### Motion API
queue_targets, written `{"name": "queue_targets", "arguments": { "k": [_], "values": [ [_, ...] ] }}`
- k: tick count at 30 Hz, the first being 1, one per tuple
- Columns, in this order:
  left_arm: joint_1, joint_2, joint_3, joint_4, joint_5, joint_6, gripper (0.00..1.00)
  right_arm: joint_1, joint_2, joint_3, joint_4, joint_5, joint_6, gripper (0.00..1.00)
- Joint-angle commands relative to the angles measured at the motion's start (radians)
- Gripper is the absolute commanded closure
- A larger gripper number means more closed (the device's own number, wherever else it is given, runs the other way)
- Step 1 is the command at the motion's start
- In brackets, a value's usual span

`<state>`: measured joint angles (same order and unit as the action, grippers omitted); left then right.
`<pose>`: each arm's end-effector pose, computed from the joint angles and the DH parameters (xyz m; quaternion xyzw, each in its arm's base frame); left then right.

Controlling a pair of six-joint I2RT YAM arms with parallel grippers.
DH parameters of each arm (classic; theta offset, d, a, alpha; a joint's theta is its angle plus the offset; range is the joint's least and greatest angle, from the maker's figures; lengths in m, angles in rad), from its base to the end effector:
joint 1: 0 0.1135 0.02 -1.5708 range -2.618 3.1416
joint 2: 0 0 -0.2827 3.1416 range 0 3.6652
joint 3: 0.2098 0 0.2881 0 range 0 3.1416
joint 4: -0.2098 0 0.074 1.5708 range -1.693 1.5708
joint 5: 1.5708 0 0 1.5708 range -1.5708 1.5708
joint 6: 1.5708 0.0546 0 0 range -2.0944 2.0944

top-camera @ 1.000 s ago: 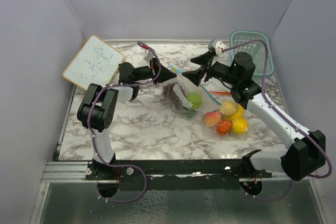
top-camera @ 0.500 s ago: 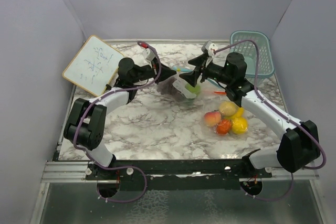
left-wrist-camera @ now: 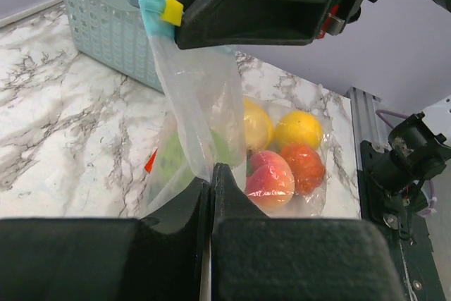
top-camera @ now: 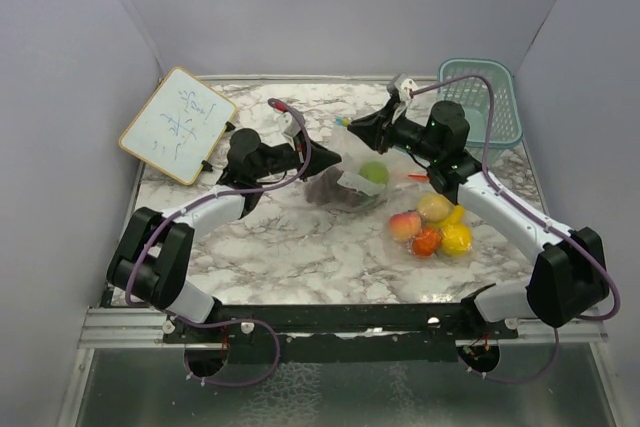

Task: Open the zip-top bag and remove the fake food
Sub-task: Adjust the zipper food storage bag at the center of the board, then unzip the zipper food storage bag at the center of the board.

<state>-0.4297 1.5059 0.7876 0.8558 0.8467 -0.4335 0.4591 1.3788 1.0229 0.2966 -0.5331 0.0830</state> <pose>0.3125 -0.1882 0.2704 0.3086 0.5995 -0.5327 0.5115 0.3211 0.1897 0.3419 -0.3087 0.6559 0.3618 0.5861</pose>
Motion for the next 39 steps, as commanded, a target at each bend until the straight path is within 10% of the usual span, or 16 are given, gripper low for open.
{"name": "queue_targets", "arguments": {
  "k": [1,5,19,24,33,39],
  "values": [
    [-0.028,-0.047,-0.004,-0.018,-0.043,0.051,1.0,0.006,-0.061,-0.056,0.083,0.005,0.063,0.92],
    [-0.053,-0.052,-0.001,-0.043,-0.029,0.076,0.99,0.005,-0.111,-0.095,0.078,-0.003,0.069,0.98],
    [-0.061,-0.201,0.052,-0.211,0.016,0.291,0.41,0.006,-0.198,-0.16,0.023,-0.192,0.086,0.98],
    [-0.061,-0.196,0.079,-0.191,0.044,0.289,0.51,0.006,-0.221,-0.184,0.041,-0.228,0.11,0.98],
    [-0.061,-0.163,0.09,-0.103,0.119,0.23,1.0,0.006,-0.247,-0.185,0.03,-0.238,0.115,0.98],
    [-0.061,-0.156,0.064,-0.044,0.134,0.192,1.0,0.006,-0.25,-0.188,0.031,-0.238,0.118,0.95]
  ]
}}
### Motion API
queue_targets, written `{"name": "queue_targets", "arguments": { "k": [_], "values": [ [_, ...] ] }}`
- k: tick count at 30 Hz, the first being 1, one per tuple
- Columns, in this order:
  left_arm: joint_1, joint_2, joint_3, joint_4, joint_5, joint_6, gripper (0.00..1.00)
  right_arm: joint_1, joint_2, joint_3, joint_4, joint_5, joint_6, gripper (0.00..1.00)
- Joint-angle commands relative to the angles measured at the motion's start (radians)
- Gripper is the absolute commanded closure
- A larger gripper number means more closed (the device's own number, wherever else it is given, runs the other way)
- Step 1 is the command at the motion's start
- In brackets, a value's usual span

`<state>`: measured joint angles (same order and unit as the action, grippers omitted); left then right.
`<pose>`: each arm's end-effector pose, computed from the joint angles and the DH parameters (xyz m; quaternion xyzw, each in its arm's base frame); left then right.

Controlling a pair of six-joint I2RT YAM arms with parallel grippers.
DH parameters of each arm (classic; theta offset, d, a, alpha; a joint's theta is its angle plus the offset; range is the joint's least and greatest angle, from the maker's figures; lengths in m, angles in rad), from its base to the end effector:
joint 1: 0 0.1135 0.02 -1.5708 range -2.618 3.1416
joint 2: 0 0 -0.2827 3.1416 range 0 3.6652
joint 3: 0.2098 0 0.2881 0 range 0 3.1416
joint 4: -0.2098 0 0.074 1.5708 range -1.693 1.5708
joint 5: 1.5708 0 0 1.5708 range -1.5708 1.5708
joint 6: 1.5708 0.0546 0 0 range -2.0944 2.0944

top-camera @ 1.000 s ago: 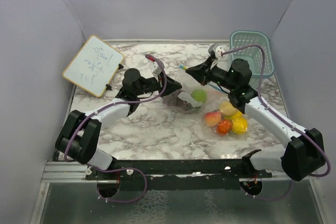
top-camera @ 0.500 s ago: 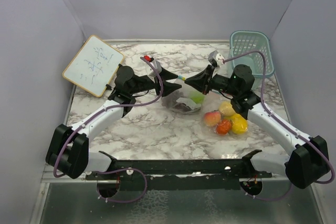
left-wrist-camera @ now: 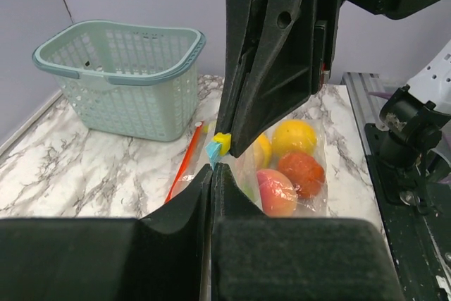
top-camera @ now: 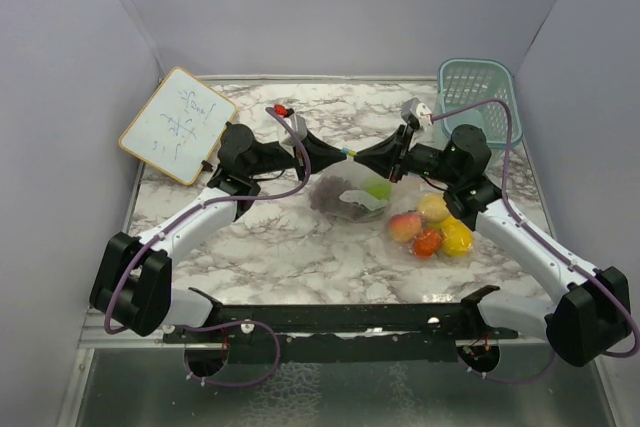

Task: Open the zip-top bag and remove the fake food
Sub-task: Unzip the zipper food storage bag at the center of the board.

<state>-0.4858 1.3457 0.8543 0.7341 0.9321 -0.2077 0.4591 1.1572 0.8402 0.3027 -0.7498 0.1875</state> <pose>0.2776 -0.1962 0.3346 0.4268 0.4962 -0.4995 0.5675 0.2585 0.1693 0.3399 -0.3444 0.6218 0.4548 0.5366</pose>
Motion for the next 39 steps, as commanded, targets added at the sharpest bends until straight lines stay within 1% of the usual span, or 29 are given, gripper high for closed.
{"name": "queue_targets", "arguments": {
  "k": [1,3,4,5,6,10,11,15,17,18,19,21,23,27,30,32,33,37,39],
  "values": [
    [-0.005,0.007,0.001,0.068,0.048,-0.034,1.0,0.006,-0.03,-0.008,0.029,-0.02,0.008,0.87],
    [-0.005,0.019,0.011,0.055,0.048,-0.033,1.0,0.006,-0.029,0.0,0.015,-0.01,-0.015,0.68],
    [-0.005,0.027,0.017,0.051,0.045,-0.034,1.0,0.009,-0.028,0.008,0.001,-0.01,-0.042,0.6],
    [-0.005,0.035,0.024,0.041,0.035,-0.037,1.0,0.017,-0.028,0.018,-0.017,-0.001,-0.068,0.57],
    [-0.005,0.044,0.031,0.033,0.023,-0.044,1.0,0.029,-0.03,0.029,-0.037,0.017,-0.096,0.56],
    [-0.005,0.073,0.048,0.03,0.025,-0.062,1.0,0.063,-0.019,0.071,-0.094,0.071,-0.165,0.56],
    [-0.006,0.073,0.046,0.043,0.03,-0.068,1.0,0.066,-0.014,0.078,-0.096,0.081,-0.172,0.58],
    [-0.006,0.058,0.036,0.075,0.049,-0.091,1.0,0.07,0.012,0.106,-0.113,0.1,-0.194,0.8],
    [-0.006,0.049,0.035,0.071,0.05,-0.088,1.0,0.07,0.021,0.113,-0.116,0.097,-0.2,0.83],
    [-0.006,0.045,0.033,0.07,0.045,-0.087,1.0,0.07,0.025,0.115,-0.119,0.095,-0.203,0.82],
    [-0.006,0.042,0.033,0.068,0.042,-0.088,1.0,0.07,0.027,0.118,-0.124,0.096,-0.206,0.78],
    [-0.006,0.042,0.035,0.062,0.038,-0.088,1.0,0.07,0.027,0.116,-0.129,0.097,-0.211,0.67],
    [-0.006,0.044,0.035,0.061,0.036,-0.088,1.0,0.071,0.026,0.115,-0.135,0.099,-0.216,0.64],
    [-0.005,0.049,0.035,0.06,0.025,-0.086,1.0,0.07,0.025,0.109,-0.142,0.11,-0.223,0.64],
    [-0.005,0.055,0.038,0.061,0.027,-0.084,1.0,0.071,0.03,0.106,-0.147,0.123,-0.225,0.72],
    [-0.005,0.055,0.037,0.06,0.025,-0.087,1.0,0.069,0.033,0.105,-0.153,0.13,-0.231,0.74],
    [-0.005,0.054,0.037,0.062,0.024,-0.086,1.0,0.07,0.036,0.104,-0.154,0.131,-0.232,0.74],
    [-0.002,0.055,0.037,0.061,0.013,-0.081,1.0,0.07,0.042,0.1,-0.16,0.135,-0.238,0.67],
    [-0.001,0.058,0.036,0.061,0.013,-0.082,1.0,0.071,0.041,0.095,-0.153,0.143,-0.234,0.66]
  ]
}}
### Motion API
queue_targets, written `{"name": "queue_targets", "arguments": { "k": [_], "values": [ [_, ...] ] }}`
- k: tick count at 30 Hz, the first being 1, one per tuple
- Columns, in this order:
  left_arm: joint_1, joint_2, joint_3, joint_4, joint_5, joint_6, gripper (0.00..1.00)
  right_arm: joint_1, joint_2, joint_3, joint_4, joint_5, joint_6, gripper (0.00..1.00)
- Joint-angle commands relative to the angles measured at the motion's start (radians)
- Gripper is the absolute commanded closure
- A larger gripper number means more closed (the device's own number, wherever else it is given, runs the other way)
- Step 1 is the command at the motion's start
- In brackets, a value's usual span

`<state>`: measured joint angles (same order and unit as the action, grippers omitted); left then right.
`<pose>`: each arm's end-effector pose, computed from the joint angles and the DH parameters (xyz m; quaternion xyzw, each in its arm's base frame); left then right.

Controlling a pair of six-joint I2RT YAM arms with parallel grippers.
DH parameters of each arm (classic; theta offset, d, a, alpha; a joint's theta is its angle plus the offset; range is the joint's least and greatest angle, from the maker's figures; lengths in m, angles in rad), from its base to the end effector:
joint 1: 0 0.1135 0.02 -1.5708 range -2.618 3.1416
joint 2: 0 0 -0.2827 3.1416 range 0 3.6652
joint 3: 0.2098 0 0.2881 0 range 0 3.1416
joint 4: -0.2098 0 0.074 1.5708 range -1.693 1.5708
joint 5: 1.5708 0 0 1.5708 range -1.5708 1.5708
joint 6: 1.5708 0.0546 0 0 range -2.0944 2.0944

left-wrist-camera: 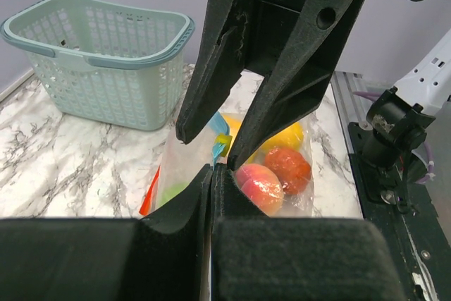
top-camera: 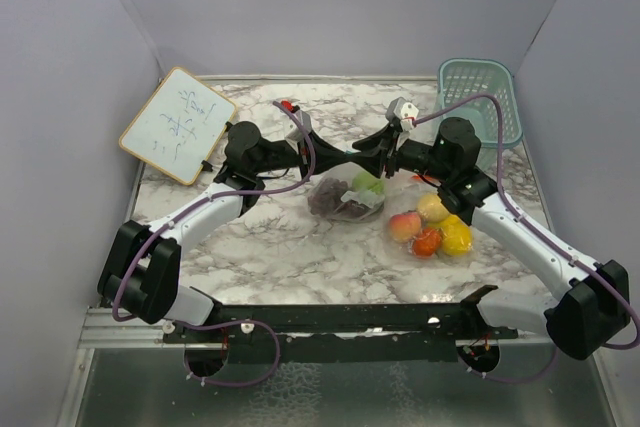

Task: Open the zip-top bag and remove the fake food
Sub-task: Unzip the zipper food storage bag at the center of the board.

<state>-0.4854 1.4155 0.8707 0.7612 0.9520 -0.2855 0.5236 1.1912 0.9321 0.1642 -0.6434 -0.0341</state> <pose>0.2902 -0.2034 0.3208 0.4109 0.5185 -0.5265 0.5339 0.2609 0.1884 0.3507 -0.3977 0.6162 0.3816 0.5626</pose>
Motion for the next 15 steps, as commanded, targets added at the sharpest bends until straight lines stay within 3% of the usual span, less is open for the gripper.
{"name": "queue_targets", "arguments": {
  "k": [1,6,11,15],
  "values": [
    [-0.001,-0.009,0.019,0.033,-0.007,-0.005,1.0,0.006,0.007,0.003,-0.015,0.037,-0.013,0.67],
    [0.001,-0.01,0.019,0.038,-0.01,-0.011,1.0,0.006,0.007,0.004,-0.026,0.05,-0.018,0.69],
    [0.005,-0.01,0.019,0.043,-0.012,-0.016,1.0,0.006,0.01,-0.002,-0.031,0.065,-0.021,0.6],
    [0.007,-0.013,0.013,0.042,-0.013,-0.009,1.0,0.006,0.011,-0.002,-0.03,0.073,-0.016,0.68]
  ]
}}
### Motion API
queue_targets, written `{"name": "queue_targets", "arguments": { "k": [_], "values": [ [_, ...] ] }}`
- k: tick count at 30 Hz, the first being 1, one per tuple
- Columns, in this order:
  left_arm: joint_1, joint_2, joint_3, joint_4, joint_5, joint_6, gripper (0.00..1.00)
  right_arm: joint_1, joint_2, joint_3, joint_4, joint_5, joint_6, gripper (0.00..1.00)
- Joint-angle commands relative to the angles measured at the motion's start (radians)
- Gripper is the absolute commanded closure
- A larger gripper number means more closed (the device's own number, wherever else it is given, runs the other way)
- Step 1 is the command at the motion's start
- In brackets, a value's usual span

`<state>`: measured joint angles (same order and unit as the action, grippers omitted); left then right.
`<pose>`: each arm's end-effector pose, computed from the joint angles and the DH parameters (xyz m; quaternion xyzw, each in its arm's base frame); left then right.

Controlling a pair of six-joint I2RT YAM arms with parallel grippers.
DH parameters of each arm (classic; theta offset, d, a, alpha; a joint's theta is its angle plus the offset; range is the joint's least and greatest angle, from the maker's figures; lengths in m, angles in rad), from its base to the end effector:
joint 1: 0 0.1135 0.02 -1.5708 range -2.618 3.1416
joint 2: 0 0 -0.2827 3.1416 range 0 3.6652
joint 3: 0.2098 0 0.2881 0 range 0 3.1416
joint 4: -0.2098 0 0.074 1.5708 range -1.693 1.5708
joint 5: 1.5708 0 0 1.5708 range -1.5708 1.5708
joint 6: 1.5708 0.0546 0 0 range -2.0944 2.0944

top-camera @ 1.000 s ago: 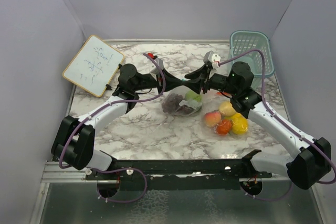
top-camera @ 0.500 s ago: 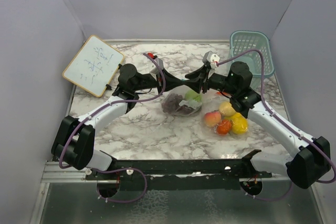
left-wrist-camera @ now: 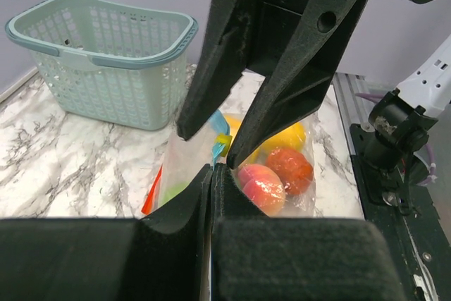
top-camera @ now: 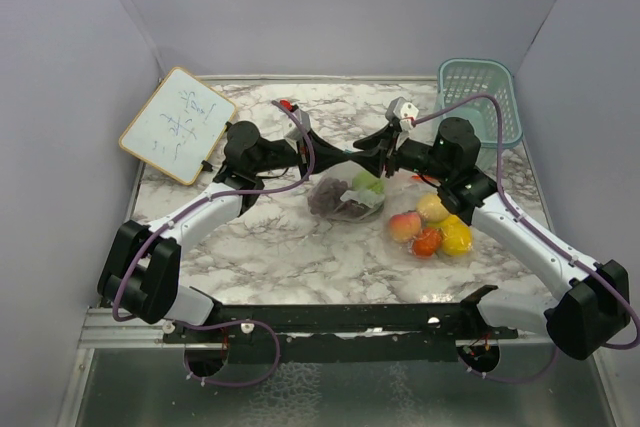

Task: Open the zip-top bag and remove the fake food
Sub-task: Unzip the zipper food storage bag at the center of the board.

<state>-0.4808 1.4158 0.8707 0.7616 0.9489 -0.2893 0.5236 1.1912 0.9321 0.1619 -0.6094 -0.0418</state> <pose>0.2913 -0.2020 0.3207 0.4077 0.5208 -0.5257 0.5350 0.2625 0.1877 0.3504 -0.3907 0.6222 0.3687 0.5695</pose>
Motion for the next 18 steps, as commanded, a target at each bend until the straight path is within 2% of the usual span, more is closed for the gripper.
{"name": "queue_targets", "arguments": {
  "k": [1,7,11,13,18],
  "values": [
    [0.003,-0.014,0.013,0.038,-0.013,-0.003,1.0,0.006,0.01,-0.003,-0.027,0.037,-0.008,0.7],
    [0.007,-0.007,0.01,0.036,-0.013,-0.002,1.0,0.006,0.001,-0.003,-0.029,0.039,-0.005,0.75],
    [0.008,-0.007,0.011,0.041,-0.014,-0.007,1.0,0.005,0.004,-0.001,-0.03,0.033,-0.004,0.98],
    [0.008,-0.009,0.01,0.044,-0.03,-0.011,1.0,0.006,0.003,-0.003,-0.031,0.038,-0.005,0.98],
    [0.025,-0.034,-0.025,0.093,-0.191,-0.059,1.0,0.006,-0.001,-0.006,-0.032,0.047,-0.005,0.98]
  ]
}}
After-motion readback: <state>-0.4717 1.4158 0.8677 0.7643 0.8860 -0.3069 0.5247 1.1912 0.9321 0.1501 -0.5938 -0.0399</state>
